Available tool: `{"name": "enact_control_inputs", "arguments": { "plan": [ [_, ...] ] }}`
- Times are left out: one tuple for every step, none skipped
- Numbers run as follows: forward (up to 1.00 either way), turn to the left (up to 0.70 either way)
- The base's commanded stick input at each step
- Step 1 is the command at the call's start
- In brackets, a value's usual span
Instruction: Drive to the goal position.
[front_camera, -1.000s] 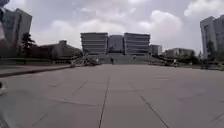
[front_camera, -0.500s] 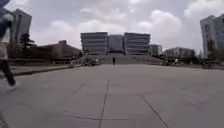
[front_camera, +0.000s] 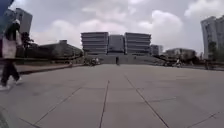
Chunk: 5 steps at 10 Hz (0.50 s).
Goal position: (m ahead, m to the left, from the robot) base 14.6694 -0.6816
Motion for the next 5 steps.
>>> {"name": "enact_control_inputs", "arguments": {
  "plan": [
    [0.7,0.0],
    [0.7,0.0],
    [0.7,0.0],
    [0.7,0.0],
    [0.7,0.0]
  ]
}}
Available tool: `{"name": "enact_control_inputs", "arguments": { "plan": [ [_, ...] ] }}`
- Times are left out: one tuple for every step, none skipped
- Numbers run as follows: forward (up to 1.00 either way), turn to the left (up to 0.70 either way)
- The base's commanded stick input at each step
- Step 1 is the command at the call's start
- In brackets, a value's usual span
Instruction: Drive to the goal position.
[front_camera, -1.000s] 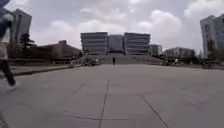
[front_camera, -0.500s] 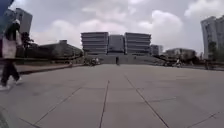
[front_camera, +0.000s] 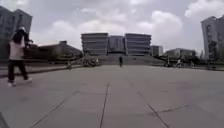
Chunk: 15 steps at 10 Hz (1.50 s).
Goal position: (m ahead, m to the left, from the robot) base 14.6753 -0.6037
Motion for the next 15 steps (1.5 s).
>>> {"name": "enact_control_inputs", "arguments": {
  "plan": [
    [0.7,0.0],
    [0.7,0.0],
    [0.7,0.0],
    [0.7,0.01],
    [0.7,0.03],
    [0.7,0.07],
    [0.7,0.12],
    [0.7,0.13],
    [0.7,0.02],
    [0.7,0.0],
    [0.7,0.0],
    [0.7,0.0],
    [0.7,0.0],
    [0.7,0.0],
    [0.7,0.0]
  ]
}}
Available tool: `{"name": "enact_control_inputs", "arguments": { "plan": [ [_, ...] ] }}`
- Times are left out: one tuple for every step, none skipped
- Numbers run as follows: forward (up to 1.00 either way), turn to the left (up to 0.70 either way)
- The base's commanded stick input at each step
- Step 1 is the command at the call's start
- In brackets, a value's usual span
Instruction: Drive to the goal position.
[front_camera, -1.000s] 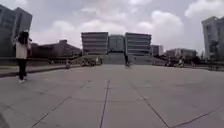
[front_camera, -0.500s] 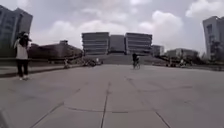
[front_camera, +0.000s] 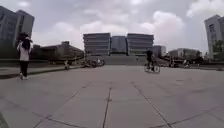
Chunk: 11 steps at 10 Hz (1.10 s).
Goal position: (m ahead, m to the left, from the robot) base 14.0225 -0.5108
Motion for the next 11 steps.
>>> {"name": "enact_control_inputs", "arguments": {
  "plan": [
    [0.7,0.0],
    [0.7,0.0],
    [0.7,0.0],
    [0.7,0.0],
    [0.7,0.0],
    [0.7,0.0],
    [0.7,0.0],
    [0.7,0.0],
    [0.7,0.0],
    [0.7,0.0],
    [0.7,0.0]
  ]
}}
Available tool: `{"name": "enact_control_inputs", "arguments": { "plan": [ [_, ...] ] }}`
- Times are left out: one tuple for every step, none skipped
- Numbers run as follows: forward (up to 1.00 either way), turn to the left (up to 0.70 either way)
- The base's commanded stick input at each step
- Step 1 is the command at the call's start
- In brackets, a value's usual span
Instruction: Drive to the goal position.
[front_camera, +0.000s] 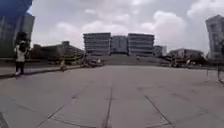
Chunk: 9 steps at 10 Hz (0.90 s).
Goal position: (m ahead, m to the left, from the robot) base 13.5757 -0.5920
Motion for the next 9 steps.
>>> {"name": "enact_control_inputs", "arguments": {
  "plan": [
    [0.7,0.0],
    [0.7,0.0],
    [0.7,0.0],
    [0.7,0.0],
    [0.7,0.0],
    [0.7,0.0],
    [0.7,0.0],
    [0.7,0.0],
    [0.7,0.0]
  ]
}}
